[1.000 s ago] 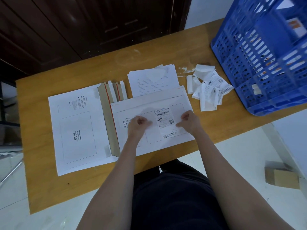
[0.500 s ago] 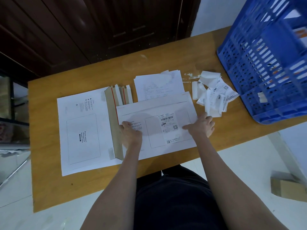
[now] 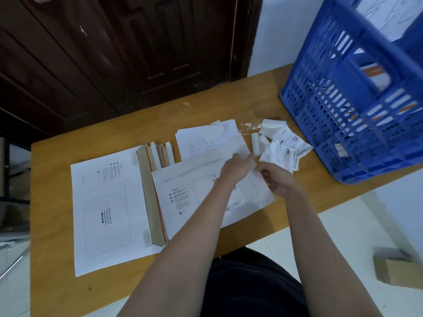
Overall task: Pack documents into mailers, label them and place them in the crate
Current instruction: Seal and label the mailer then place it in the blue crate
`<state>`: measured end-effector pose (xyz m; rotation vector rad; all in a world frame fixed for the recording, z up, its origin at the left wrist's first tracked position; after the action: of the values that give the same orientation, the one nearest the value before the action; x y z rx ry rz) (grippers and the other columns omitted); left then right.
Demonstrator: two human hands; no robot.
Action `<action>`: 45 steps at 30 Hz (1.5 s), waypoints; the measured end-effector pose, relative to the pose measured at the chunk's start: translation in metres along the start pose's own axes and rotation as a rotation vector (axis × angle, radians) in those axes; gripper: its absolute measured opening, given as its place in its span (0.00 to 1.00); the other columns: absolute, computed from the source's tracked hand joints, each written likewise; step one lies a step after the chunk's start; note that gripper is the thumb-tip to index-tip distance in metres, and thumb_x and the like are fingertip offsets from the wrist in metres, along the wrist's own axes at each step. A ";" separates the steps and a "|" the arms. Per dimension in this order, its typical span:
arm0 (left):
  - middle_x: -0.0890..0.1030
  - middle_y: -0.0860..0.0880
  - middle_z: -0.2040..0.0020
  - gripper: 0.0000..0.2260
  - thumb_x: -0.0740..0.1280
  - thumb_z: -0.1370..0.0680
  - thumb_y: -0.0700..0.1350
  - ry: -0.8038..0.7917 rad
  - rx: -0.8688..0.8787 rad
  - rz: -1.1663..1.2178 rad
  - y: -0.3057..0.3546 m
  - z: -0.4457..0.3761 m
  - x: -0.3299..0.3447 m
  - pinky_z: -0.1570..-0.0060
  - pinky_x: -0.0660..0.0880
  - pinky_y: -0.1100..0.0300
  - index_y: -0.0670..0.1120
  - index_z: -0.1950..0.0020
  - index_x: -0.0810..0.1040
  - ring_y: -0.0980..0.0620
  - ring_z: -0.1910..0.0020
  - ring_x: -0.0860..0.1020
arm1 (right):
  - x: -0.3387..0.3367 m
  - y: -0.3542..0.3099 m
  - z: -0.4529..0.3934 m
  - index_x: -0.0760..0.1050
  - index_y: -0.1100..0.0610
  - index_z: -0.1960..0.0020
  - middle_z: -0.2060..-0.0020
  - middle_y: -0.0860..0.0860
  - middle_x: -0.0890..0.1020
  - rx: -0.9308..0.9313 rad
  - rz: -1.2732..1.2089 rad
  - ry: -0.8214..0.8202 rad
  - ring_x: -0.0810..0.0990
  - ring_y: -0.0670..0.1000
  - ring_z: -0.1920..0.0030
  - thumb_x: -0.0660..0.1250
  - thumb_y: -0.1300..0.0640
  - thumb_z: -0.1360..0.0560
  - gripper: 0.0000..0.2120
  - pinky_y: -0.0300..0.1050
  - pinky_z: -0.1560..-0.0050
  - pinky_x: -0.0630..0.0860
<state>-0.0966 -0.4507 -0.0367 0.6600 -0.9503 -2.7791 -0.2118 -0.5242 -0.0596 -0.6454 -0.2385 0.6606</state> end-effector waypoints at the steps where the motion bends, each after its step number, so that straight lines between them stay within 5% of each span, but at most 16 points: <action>1: 0.69 0.43 0.30 0.32 0.56 0.23 0.64 0.021 -0.010 -0.002 0.002 0.000 -0.004 0.37 0.71 0.46 0.46 0.25 0.59 0.41 0.35 0.71 | 0.004 -0.003 0.002 0.73 0.55 0.63 0.72 0.47 0.74 -0.021 -0.019 -0.052 0.70 0.47 0.70 0.67 0.59 0.28 0.06 0.39 0.65 0.68; 5: 0.69 0.43 0.31 0.34 0.58 0.25 0.65 0.055 -0.037 0.032 0.007 0.004 -0.012 0.40 0.73 0.45 0.46 0.26 0.62 0.40 0.35 0.70 | 0.018 -0.014 0.004 0.80 0.56 0.57 0.66 0.47 0.81 -0.074 0.020 -0.148 0.77 0.47 0.63 0.65 0.50 0.23 0.11 0.41 0.53 0.73; 11: 0.73 0.44 0.39 0.21 0.58 0.22 0.58 0.340 0.007 -0.035 0.017 0.014 -0.043 0.47 0.70 0.51 0.47 0.34 0.67 0.41 0.40 0.74 | 0.029 -0.024 0.007 0.82 0.51 0.61 0.61 0.44 0.84 -0.065 -0.008 -0.253 0.79 0.45 0.56 0.63 0.52 0.21 0.13 0.41 0.51 0.71; 19: 0.74 0.43 0.36 0.24 0.56 0.20 0.55 0.386 0.071 -0.420 0.066 0.042 -0.073 0.48 0.74 0.52 0.43 0.28 0.60 0.41 0.42 0.76 | 0.041 -0.034 0.008 0.81 0.55 0.50 0.56 0.48 0.83 -0.102 0.003 -0.220 0.79 0.50 0.53 0.64 0.51 0.23 0.09 0.42 0.52 0.74; 25: 0.77 0.42 0.39 0.24 0.54 0.20 0.52 0.421 0.145 -0.298 0.099 0.067 -0.114 0.50 0.79 0.49 0.43 0.27 0.58 0.41 0.50 0.81 | 0.056 -0.044 0.011 0.80 0.56 0.50 0.52 0.54 0.80 -0.140 -0.007 -0.223 0.76 0.55 0.49 0.64 0.53 0.22 0.08 0.48 0.46 0.70; 27: 0.77 0.42 0.41 0.23 0.54 0.20 0.50 0.440 0.153 -0.238 0.108 0.081 -0.133 0.59 0.80 0.54 0.43 0.26 0.57 0.44 0.58 0.82 | 0.061 -0.048 0.009 0.80 0.57 0.47 0.51 0.54 0.81 -0.149 0.007 -0.216 0.78 0.55 0.50 0.64 0.54 0.22 0.09 0.49 0.45 0.72; 30: 0.81 0.43 0.52 0.21 0.52 0.19 0.47 0.432 0.150 -0.250 0.117 0.107 -0.154 0.73 0.68 0.62 0.43 0.27 0.58 0.49 0.69 0.82 | 0.065 -0.046 0.001 0.78 0.57 0.41 0.49 0.52 0.82 -0.113 0.064 -0.205 0.80 0.52 0.49 0.65 0.52 0.23 0.13 0.50 0.39 0.74; 34: 0.81 0.43 0.49 0.22 0.52 0.20 0.46 0.385 0.143 -0.253 0.114 0.128 -0.168 0.72 0.67 0.64 0.45 0.26 0.58 0.51 0.69 0.83 | 0.074 -0.031 -0.004 0.76 0.58 0.41 0.45 0.55 0.79 -0.034 0.232 -0.178 0.79 0.54 0.46 0.66 0.45 0.24 0.19 0.52 0.36 0.72; 39: 0.79 0.46 0.51 0.16 0.54 0.20 0.47 0.396 0.173 -0.083 0.098 0.142 -0.191 0.52 0.79 0.55 0.45 0.33 0.64 0.50 0.70 0.83 | 0.093 -0.018 -0.003 0.72 0.60 0.41 0.48 0.55 0.76 0.018 0.341 -0.148 0.76 0.54 0.48 0.60 0.40 0.22 0.24 0.49 0.42 0.71; 42: 0.80 0.45 0.48 0.11 0.54 0.19 0.46 0.417 0.205 0.039 0.089 0.149 -0.205 0.57 0.81 0.53 0.45 0.38 0.67 0.49 0.67 0.83 | 0.105 -0.006 -0.003 0.72 0.60 0.38 0.43 0.56 0.79 0.062 0.404 -0.184 0.78 0.55 0.44 0.55 0.36 0.22 0.29 0.49 0.43 0.73; 45: 0.78 0.46 0.43 0.10 0.53 0.19 0.44 0.417 0.226 0.114 0.080 0.154 -0.218 0.73 0.78 0.62 0.46 0.39 0.68 0.50 0.61 0.81 | 0.112 -0.002 -0.005 0.70 0.61 0.34 0.40 0.57 0.78 0.079 0.407 -0.182 0.77 0.56 0.42 0.50 0.35 0.21 0.33 0.49 0.45 0.72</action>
<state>0.0284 -0.3726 0.1993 1.1222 -1.1664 -2.3192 -0.1225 -0.4558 -0.0616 -0.5616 -0.2506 1.1177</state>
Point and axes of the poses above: each hand's wrist, its own z-axis away from the middle knuckle, its own x-axis out of the palm, y = z × x, the point moved 8 cm from there along -z, towards the middle knuckle
